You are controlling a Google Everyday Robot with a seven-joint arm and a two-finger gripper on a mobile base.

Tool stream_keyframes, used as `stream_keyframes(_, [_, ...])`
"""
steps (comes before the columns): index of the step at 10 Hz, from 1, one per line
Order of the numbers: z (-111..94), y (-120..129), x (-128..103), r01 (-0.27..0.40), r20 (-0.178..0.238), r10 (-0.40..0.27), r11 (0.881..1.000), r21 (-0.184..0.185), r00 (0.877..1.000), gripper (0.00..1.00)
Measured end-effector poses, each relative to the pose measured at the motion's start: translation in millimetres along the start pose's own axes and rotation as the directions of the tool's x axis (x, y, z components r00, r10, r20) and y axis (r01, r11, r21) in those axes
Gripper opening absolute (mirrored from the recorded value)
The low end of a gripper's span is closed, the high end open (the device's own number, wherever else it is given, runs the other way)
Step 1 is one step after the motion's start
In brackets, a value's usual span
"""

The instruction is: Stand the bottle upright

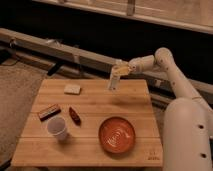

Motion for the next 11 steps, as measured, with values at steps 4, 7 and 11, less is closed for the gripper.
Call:
stream_keyframes(4, [0.3,0.1,-0.2,0.0,0.0,0.0,1.0,-0.001,1.0,0.0])
stream_keyframes(7, [0.5,0.1,-0.3,-0.001,0.0,0.001,1.0,-0.001,1.0,0.0])
stream_keyframes(11, [0.1,0.1,-0.1,-0.001,0.0,0.001,1.0,0.0,1.0,0.14])
